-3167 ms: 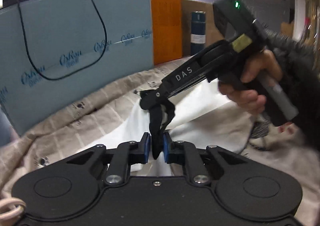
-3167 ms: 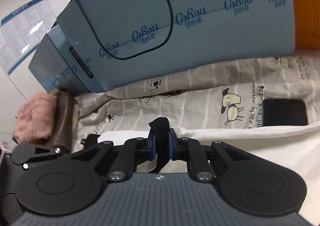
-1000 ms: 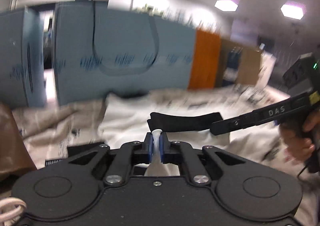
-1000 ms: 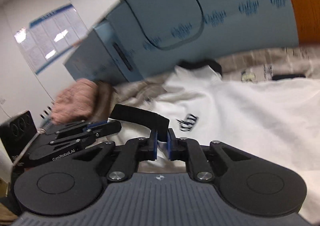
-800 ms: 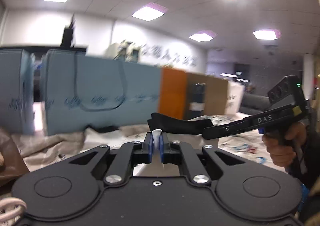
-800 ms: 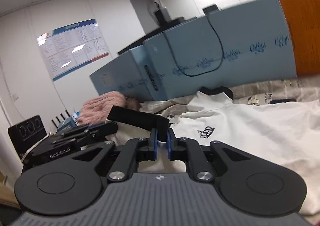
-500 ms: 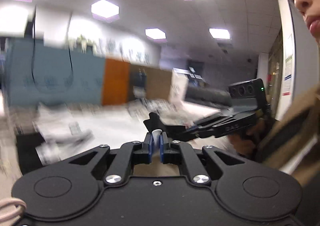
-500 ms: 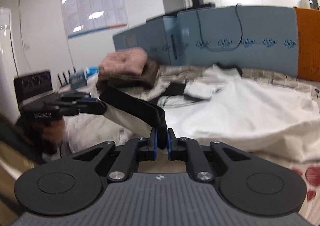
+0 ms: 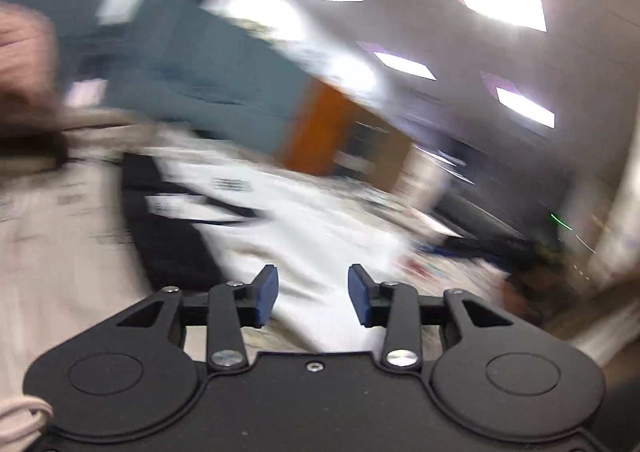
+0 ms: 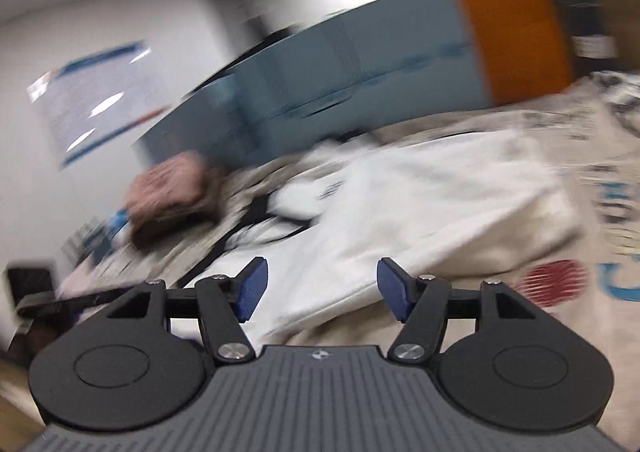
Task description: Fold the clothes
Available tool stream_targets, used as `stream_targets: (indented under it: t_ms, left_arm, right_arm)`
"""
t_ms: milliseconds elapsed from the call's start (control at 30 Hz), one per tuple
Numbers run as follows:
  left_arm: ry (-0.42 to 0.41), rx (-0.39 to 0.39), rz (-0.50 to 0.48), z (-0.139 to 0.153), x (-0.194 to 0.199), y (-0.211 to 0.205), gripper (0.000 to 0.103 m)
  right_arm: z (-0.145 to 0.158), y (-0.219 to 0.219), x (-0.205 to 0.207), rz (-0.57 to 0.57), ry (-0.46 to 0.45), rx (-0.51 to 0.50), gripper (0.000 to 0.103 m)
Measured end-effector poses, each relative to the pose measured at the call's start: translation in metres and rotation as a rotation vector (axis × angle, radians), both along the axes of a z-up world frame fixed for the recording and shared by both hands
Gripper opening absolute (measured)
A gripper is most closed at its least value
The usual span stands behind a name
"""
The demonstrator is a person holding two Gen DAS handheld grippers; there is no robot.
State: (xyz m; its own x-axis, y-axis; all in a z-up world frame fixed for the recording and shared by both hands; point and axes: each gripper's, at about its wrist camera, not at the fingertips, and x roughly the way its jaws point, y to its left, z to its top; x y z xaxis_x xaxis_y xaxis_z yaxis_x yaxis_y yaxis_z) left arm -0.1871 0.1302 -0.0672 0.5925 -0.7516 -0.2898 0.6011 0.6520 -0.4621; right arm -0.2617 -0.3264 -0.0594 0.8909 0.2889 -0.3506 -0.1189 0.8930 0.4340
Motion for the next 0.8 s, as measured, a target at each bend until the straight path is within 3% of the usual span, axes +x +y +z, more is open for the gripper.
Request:
stream_targets:
  t_ms: [67, 167, 233, 333, 400, 433, 467, 533, 600, 700, 733, 767, 800]
  left_arm:
    - [0.088, 0.055, 0.143, -0.001, 0.018, -0.001, 0.04]
    - [0.174, 0.116, 0.191, -0.006, 0.04, -0.011, 0.04]
    - [0.185, 0.179, 0.223, -0.009, 0.046, -0.021, 0.038]
    - [-0.085, 0.313, 0.194, 0.008, 0.019, -0.04, 0.042]
    - [-0.293, 0.363, 0.107, 0.021, -0.008, -0.05, 0.066]
    - [-0.375, 0.367, 0.032, 0.026, -0.02, -0.054, 0.088]
    - [-0.437, 0.356, -0.073, 0.029, -0.03, -0.06, 0.094]
    - [-0.504, 0.351, -0.271, 0.029, -0.041, -0.077, 0.094]
    - [-0.533, 0.392, -0.394, 0.021, -0.046, -0.1, 0.094]
    - [-0.618, 0.539, -0.42, -0.001, -0.053, -0.137, 0.094]
    - [-0.641, 0.595, -0.401, -0.01, -0.055, -0.147, 0.089]
    - [-0.635, 0.629, -0.383, -0.016, -0.053, -0.154, 0.052]
    - [-0.58, 0.615, -0.381, -0.016, -0.046, -0.156, 0.032]
  right_arm:
    - [0.0, -0.023, 0.008, -0.134, 0.016, 0.073, 0.058]
    - [-0.004, -0.048, 0.027, -0.288, 0.065, 0.134, 0.054]
    - [-0.01, -0.056, 0.041, -0.315, 0.096, 0.164, 0.05]
    - [-0.021, -0.058, 0.062, -0.367, 0.186, 0.184, 0.04]
    - [-0.027, -0.058, 0.066, -0.381, 0.21, 0.187, 0.031]
    - [-0.028, -0.057, 0.066, -0.386, 0.211, 0.186, 0.026]
    - [-0.029, -0.057, 0.067, -0.392, 0.213, 0.186, 0.025]
    - [-0.032, -0.056, 0.068, -0.403, 0.216, 0.185, 0.023]
    - [-0.032, -0.057, 0.069, -0.407, 0.208, 0.184, 0.02]
    - [-0.032, -0.057, 0.067, -0.415, 0.197, 0.203, 0.011]
    - [-0.031, -0.056, 0.064, -0.421, 0.192, 0.207, 0.006]
    - [-0.029, -0.055, 0.059, -0.426, 0.183, 0.202, 0.004]
    - [-0.026, -0.051, 0.051, -0.435, 0.164, 0.187, 0.003]
